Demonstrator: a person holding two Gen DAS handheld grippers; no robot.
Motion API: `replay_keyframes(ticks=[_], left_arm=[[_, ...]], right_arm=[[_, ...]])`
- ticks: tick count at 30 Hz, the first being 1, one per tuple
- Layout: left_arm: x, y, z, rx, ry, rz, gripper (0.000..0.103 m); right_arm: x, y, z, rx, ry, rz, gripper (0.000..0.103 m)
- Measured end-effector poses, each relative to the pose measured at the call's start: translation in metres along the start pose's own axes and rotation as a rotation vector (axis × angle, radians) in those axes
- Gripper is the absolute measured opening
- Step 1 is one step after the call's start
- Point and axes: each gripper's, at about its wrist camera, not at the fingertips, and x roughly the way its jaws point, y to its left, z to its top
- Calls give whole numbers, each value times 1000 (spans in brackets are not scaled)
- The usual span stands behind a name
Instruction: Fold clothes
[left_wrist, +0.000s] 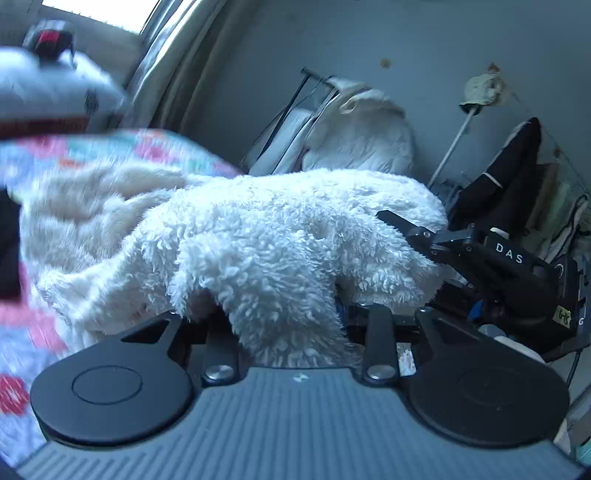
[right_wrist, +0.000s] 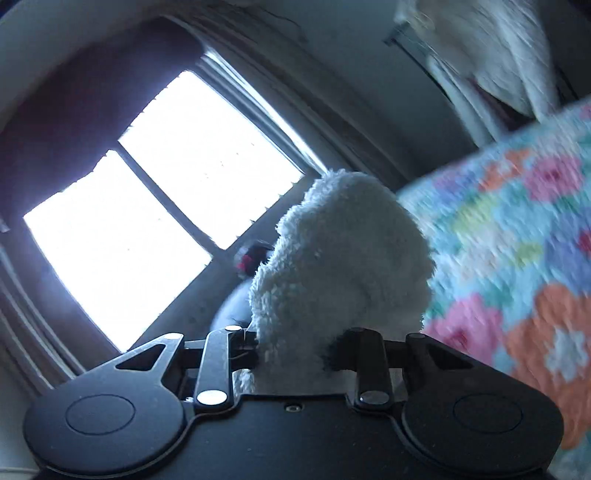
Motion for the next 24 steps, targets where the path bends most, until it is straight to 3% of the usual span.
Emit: replay_keyframes(ticks=[1,3,6,9,12,16,20,24], left_arm=[[-13,-7,5,-20,16,-17,32],[-24,-13,-8,-100,102,-71,32],[-16,-20,-61,-166,255,-118,32],[-7,-24,-105,-196,399,-132,32],[-7,-24,-121,-201,488,-126,32],[-10,-12,-92,-207,498,-160,33],[-10,19,-69,-286,462,-214,33],[-5,59,-40,-408,407,-252,33]], right_arm=[[-12,9,1,4,-14,8,34],[-46,5,-14,59,-10,-77,32],[-98,-9,-49,152,-1,-212,33],[-139,-25,-90,235,7,-338,33],[-159,-45,-122,332,2,-414,33],[-146,-56,-122,385,2,-435,33],[-101,-43,-80,296,59,-457,33],[-45,-21,-38,203,162,-403,36]])
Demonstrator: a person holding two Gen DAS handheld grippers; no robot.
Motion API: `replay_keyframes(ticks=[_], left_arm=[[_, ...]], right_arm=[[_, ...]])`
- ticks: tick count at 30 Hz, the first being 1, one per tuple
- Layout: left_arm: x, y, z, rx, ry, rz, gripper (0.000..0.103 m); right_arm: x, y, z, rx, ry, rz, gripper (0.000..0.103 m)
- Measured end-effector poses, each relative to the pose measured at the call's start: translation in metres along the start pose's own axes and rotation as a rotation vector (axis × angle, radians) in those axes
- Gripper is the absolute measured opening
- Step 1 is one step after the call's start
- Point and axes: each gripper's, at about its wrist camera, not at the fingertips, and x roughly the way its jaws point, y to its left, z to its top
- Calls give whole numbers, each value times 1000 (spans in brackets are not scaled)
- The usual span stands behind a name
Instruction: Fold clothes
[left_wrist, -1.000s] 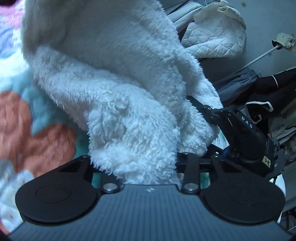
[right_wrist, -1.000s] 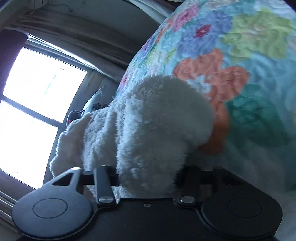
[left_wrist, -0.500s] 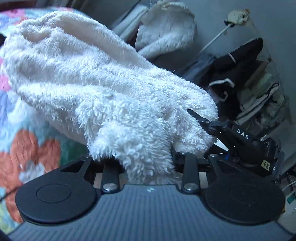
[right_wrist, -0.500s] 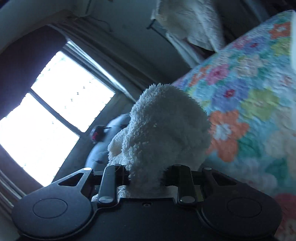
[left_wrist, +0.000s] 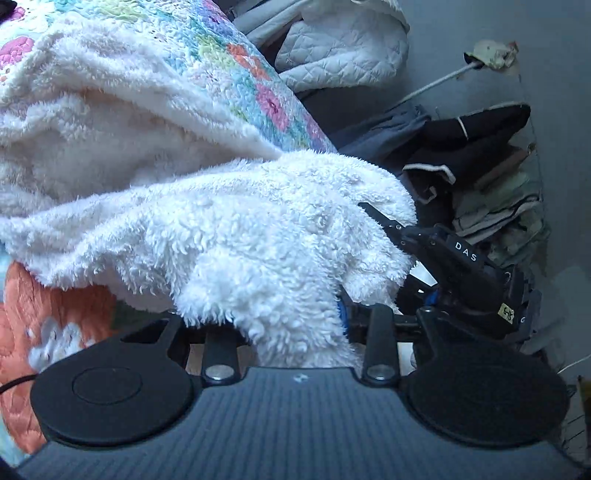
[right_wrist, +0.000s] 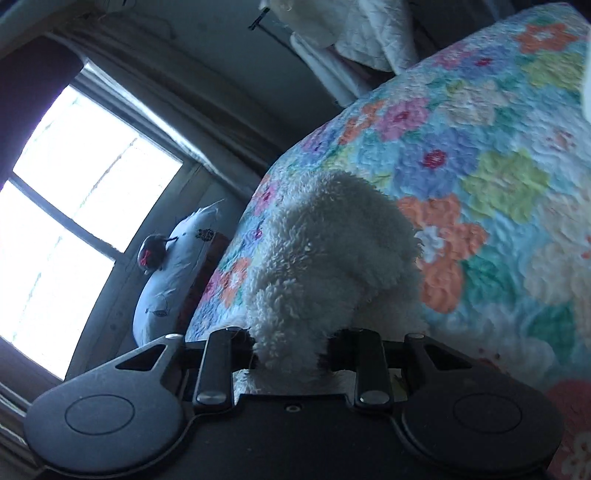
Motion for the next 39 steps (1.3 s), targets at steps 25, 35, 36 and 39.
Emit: replay_keyframes(ticks=[25,35,36,39], left_arm=[[-36,212,67,-622,-344,19,35],[-99,150,69,-437,-335,1,38],[-104,137,72,-379,-329,30,38],[-116,113,69,-330,-348,82,38]], right_arm=[[82,92,-30,-411,67,102,41],[162,103,-24,-503,78,81,28],[169,107,-21,-506,90,89,28],[186,117,-18,-534,121,73,28]])
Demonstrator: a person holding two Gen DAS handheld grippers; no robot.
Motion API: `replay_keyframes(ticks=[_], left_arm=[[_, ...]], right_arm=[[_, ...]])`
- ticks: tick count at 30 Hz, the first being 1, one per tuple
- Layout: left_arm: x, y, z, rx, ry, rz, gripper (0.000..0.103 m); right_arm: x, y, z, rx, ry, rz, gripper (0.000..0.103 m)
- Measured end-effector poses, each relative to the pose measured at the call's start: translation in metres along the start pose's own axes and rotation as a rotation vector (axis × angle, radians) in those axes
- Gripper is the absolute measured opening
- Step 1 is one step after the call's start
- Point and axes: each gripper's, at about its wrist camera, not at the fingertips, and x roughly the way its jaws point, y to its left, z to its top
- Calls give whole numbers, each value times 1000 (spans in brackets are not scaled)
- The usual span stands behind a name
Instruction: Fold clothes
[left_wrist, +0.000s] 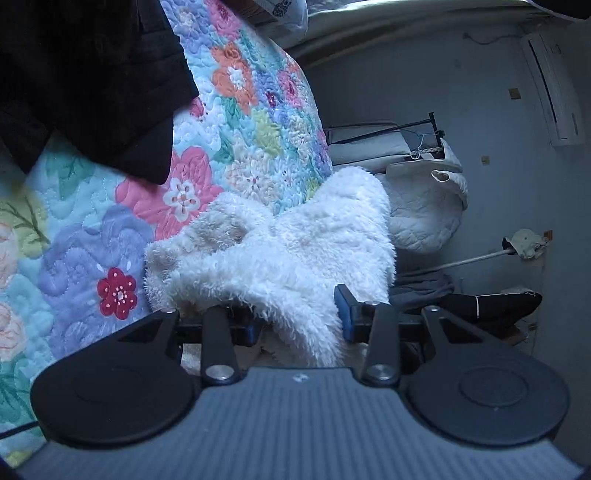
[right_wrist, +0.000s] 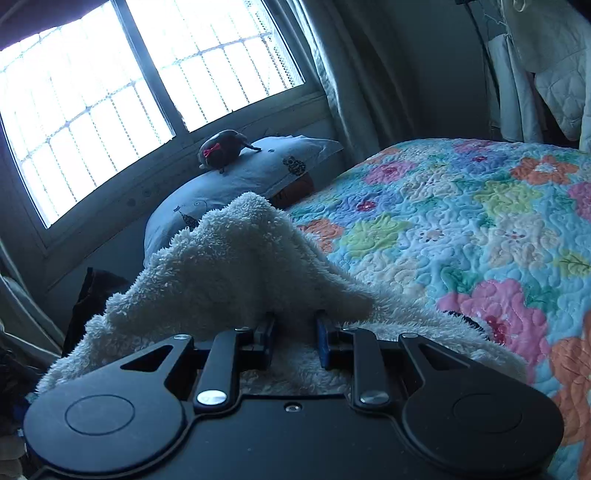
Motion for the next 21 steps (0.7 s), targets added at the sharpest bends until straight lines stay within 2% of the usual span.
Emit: replay_keyframes(ticks=[3,5,9,13,14,16,18,20,21], left_arm=[[-24,-20,-8,104,-70,70,38],[-42,-33,-11,178,-120,104,43],[-46,-58,-15,289,-130,94,49],[8,-66,-17,367,7,34,57],[25,-63,-15,392,21,74,57],[60,-50,-10,452,19,225,57],[91,-27,-3,450,49,292,57],[117,-4,4,445,78,325,57],[126,1,5,480,76,326,58]], right_arm=[[10,-3,2,14,42,-19,28],[14,-7,1,32,63,-27,28],[13,-19,-4,121,70,64,28],[4,-14,-7,120,58,108,38],[-4,-11,-7,109,46,125,43],[-25,-7,-10,112,-1,154,51],[-51,-6,-20,138,-59,176,65],[-59,-8,-36,133,-38,156,63],[-57,-12,-43,139,-4,119,50]])
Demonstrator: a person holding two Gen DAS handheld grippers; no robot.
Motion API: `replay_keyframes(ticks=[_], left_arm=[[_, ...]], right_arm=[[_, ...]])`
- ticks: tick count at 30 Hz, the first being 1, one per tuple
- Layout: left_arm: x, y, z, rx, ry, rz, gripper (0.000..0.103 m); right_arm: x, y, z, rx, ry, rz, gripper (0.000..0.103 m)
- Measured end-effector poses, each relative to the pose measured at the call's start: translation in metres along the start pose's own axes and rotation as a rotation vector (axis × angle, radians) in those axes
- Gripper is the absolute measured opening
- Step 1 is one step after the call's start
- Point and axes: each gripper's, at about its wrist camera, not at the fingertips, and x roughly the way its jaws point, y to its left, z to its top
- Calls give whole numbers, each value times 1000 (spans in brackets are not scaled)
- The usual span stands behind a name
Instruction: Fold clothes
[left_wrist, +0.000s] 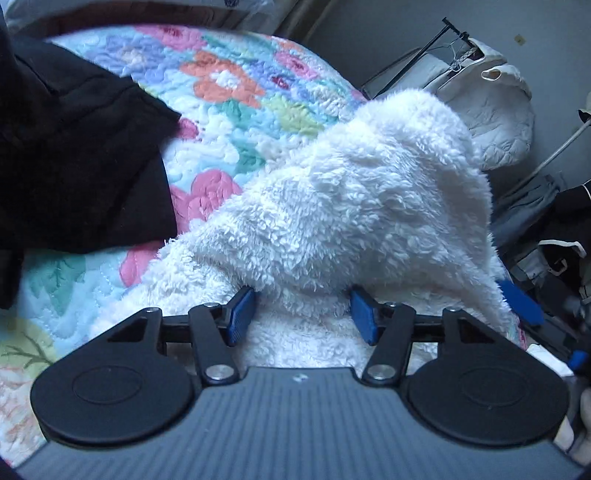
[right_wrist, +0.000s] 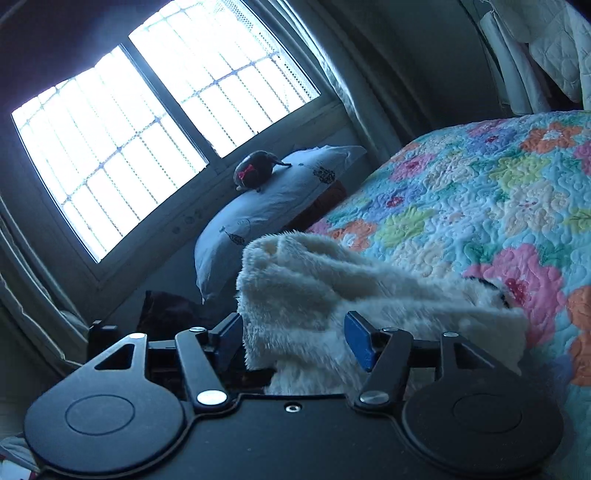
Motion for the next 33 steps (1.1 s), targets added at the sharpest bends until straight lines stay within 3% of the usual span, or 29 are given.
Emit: replay_keyframes(ticks=[2,4,5,6,7,9,10,13,15,17,19,22,27,31,33], left_arm=[[11,-2,1,53,-6,-11,58],[15,-7,4,94,-3,-17,58],[9,-10,8,112,3,-12,58],[1,-13,12,128,8,-11,57],[-9,-15,15,141,4,-19,57],[-33,-16,21,161,-17,-46,60],[-43,-16,24,177,-19,-47,63],[-65,-16,26,235,12,-41,70],[-63,-9,23,248,64,-53,76],[-56,1,19,259,107,3,76],[-51,14,13,276,116,74,76],[-45,41,9,218,108,27,80],[-17,72,4,80,170,-108,87],[12,92,-6,-22,187,-152,100],[21,99,-12,-77,160,-182,101]], right_arm=[[10,-25,-11,74,27,-90,31],[0,-49,-16,232,-37,-20,28],[-9,-57,-19,313,-83,40,33],[-20,-61,-23,365,-122,79,45],[-30,-60,-28,376,-139,86,52],[-46,-57,-39,369,-144,71,82],[-49,-59,-50,380,-131,54,88],[-51,-70,-85,441,-87,5,91],[-43,-83,-113,549,-88,26,91],[-30,-90,-130,620,-79,61,91],[-17,-89,-134,613,-73,71,91],[1,-81,-126,552,-66,85,91],[35,-77,-108,440,-48,2,101],[70,-95,-104,531,-68,90,103],[87,-97,-100,548,-94,141,103]])
